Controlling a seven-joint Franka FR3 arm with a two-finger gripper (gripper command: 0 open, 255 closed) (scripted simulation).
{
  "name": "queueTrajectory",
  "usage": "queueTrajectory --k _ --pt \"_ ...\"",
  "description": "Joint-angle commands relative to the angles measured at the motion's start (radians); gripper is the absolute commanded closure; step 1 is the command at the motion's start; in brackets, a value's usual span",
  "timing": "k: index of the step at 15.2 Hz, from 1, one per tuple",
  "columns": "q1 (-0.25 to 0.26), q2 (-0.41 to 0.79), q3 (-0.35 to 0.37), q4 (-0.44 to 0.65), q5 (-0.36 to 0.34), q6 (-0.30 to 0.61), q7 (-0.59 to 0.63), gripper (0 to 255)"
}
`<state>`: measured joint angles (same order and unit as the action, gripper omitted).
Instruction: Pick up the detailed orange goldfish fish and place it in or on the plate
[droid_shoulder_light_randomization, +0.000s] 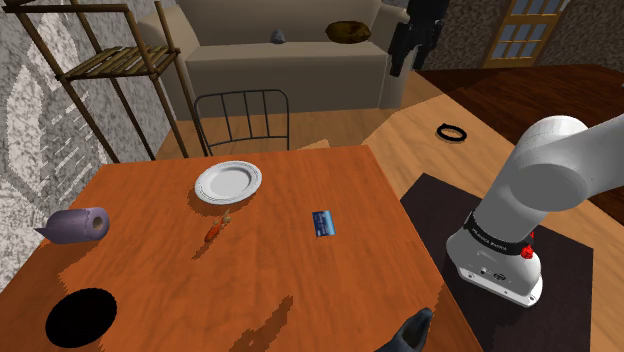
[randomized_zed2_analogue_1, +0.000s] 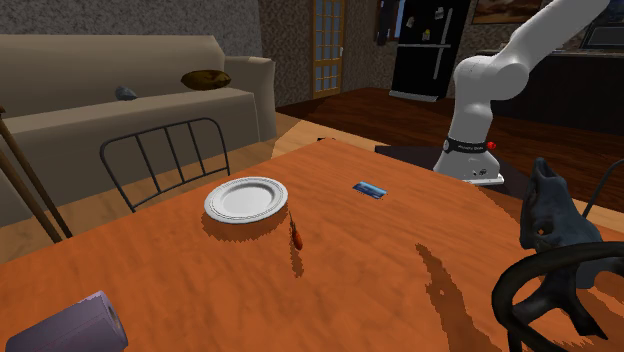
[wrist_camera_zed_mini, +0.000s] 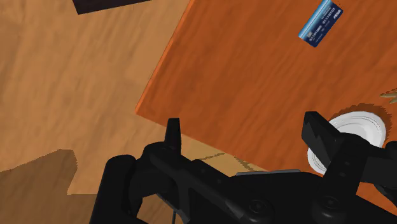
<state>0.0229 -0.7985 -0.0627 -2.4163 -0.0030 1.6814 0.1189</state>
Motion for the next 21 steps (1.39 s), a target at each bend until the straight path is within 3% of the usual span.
queueTrajectory --k 1,11,16,21 --pt "0.000 0.000 0.000 0.000 0.000 0.000 0.000 0" --pt "0.014 -0.027 0.325 -0.129 0.140 0.137 0.454 0" --pt "0.002 0.059 0.502 -0.113 0.192 0.219 0.687 0" --pt "-0.054 0.203 0.690 -0.045 0.197 0.300 0.931 0"
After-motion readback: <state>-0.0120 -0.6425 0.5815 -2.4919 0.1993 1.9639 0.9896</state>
